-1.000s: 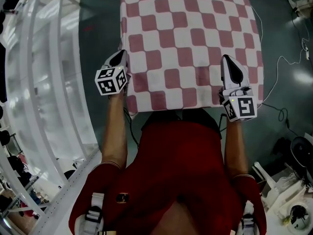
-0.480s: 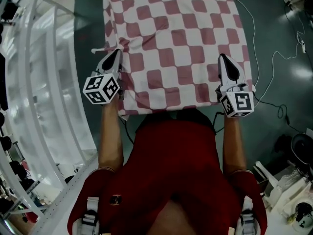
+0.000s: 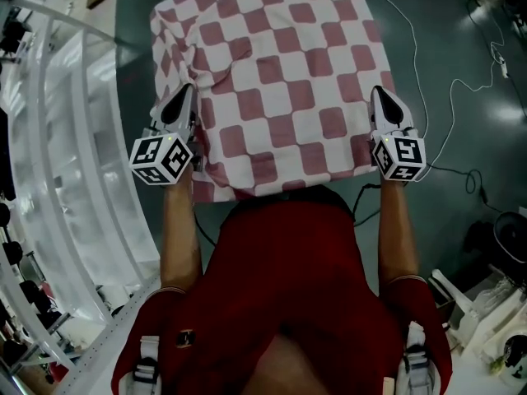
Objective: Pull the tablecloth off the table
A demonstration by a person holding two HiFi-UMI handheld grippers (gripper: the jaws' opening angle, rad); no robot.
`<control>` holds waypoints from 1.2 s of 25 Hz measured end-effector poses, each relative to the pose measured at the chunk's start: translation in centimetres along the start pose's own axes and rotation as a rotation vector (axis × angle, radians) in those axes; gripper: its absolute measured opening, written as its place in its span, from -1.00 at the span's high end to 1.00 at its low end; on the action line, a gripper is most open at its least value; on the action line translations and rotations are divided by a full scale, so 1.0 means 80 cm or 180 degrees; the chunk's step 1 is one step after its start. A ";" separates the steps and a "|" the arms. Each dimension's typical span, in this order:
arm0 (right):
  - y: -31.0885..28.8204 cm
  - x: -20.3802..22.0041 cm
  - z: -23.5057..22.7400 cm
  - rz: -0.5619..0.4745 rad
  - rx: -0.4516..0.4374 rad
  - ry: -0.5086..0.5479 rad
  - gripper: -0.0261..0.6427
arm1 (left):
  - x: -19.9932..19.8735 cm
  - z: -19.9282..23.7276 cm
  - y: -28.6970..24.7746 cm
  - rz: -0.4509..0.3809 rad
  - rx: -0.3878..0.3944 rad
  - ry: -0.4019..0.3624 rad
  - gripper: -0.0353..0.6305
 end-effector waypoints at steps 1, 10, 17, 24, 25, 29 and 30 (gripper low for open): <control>-0.001 0.003 -0.012 0.0034 0.0027 0.0003 0.89 | -0.002 -0.007 -0.004 -0.0010 0.0013 -0.0023 0.87; -0.022 0.032 -0.091 0.0295 0.0101 0.0009 0.89 | -0.002 -0.064 -0.040 0.0034 0.0096 -0.0201 0.87; -0.045 0.068 -0.142 0.0632 0.0118 -0.0080 0.81 | 0.012 -0.096 -0.064 0.0131 0.0097 -0.0222 0.87; -0.080 0.105 -0.179 0.0987 -0.0233 -0.0440 0.49 | 0.020 -0.107 -0.081 0.0221 -0.0014 -0.0223 0.87; -0.085 0.109 -0.183 0.1016 -0.0275 -0.0510 0.47 | 0.021 -0.108 -0.084 0.0237 -0.0027 -0.0225 0.87; -0.099 0.123 -0.195 0.1104 -0.0408 -0.0718 0.41 | 0.027 -0.111 -0.092 0.0306 -0.0061 -0.0227 0.87; -0.103 0.126 -0.196 0.1134 -0.0441 -0.0753 0.40 | 0.029 -0.111 -0.095 0.0325 -0.0065 -0.0227 0.87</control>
Point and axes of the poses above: the fingertips, and each gripper's own axes: y backward along the fingers, z to its left, x out of its underside, the point moved 7 cm from there along y, backward along the fingers, and after that the axes turned 4 degrees about x, right-handed, at the moved point
